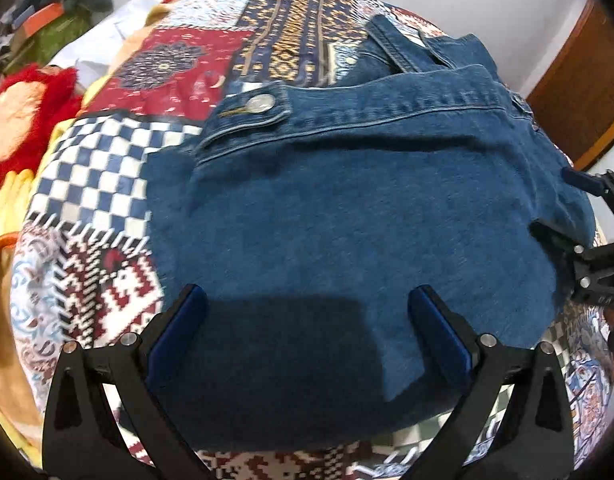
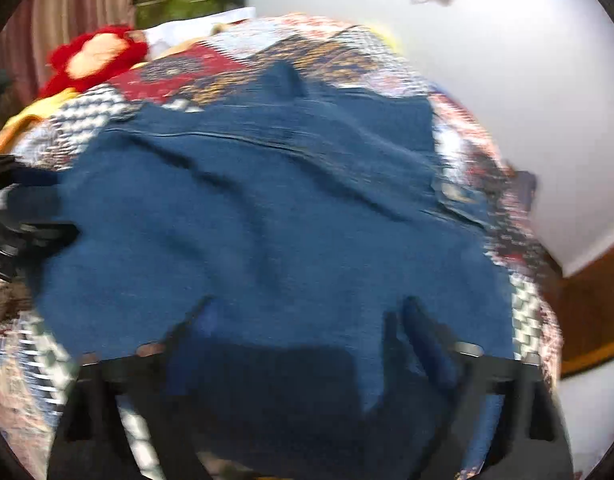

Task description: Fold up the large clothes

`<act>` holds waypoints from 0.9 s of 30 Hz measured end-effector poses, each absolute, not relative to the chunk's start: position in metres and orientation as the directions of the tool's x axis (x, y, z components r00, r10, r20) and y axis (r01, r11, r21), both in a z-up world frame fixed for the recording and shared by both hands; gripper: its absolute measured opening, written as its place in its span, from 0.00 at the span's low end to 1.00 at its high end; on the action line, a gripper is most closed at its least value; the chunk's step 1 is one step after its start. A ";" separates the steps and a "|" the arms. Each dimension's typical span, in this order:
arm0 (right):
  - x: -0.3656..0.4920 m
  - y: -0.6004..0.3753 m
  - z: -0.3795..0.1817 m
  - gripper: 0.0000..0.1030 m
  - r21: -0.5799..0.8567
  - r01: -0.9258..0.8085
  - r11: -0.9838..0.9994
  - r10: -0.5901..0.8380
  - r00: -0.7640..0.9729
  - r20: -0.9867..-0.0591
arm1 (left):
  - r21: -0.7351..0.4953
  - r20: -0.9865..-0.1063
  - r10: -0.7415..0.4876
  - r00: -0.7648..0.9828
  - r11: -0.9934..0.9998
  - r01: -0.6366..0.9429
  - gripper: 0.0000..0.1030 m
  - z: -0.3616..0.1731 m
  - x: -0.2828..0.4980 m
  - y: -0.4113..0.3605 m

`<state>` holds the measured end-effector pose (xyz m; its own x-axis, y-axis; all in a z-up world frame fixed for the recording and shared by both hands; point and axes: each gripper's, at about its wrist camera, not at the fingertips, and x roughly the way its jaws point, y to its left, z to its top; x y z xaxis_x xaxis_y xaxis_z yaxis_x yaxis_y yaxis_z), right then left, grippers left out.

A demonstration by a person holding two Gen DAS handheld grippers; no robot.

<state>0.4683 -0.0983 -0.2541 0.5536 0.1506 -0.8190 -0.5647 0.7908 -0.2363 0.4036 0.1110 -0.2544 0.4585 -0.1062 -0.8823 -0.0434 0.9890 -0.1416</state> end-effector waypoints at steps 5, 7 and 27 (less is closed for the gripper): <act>0.473 -0.145 -0.261 0.91 -0.096 -0.524 0.846 0.191 0.467 -0.864 | -0.081 -0.883 -0.036 0.469 0.994 -0.077 1.00 -0.254 0.387 0.124; 0.470 -0.158 -0.258 0.91 -0.091 -0.504 0.859 0.189 0.478 -0.858 | -0.107 -0.886 -0.047 0.462 0.989 -0.106 1.00 -0.255 0.381 0.133; 0.444 -0.237 -0.227 0.91 -0.044 -0.325 0.945 0.134 0.505 -0.853 | -0.101 -0.833 0.124 0.539 0.924 -0.368 1.00 -0.211 0.303 0.204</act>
<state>0.4444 -0.2372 -0.2268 0.5046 0.1339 -0.8529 -0.3249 0.9447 -0.0439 0.3029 0.2042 -0.2113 0.5390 0.1239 -0.8331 -0.3685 0.9241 -0.1010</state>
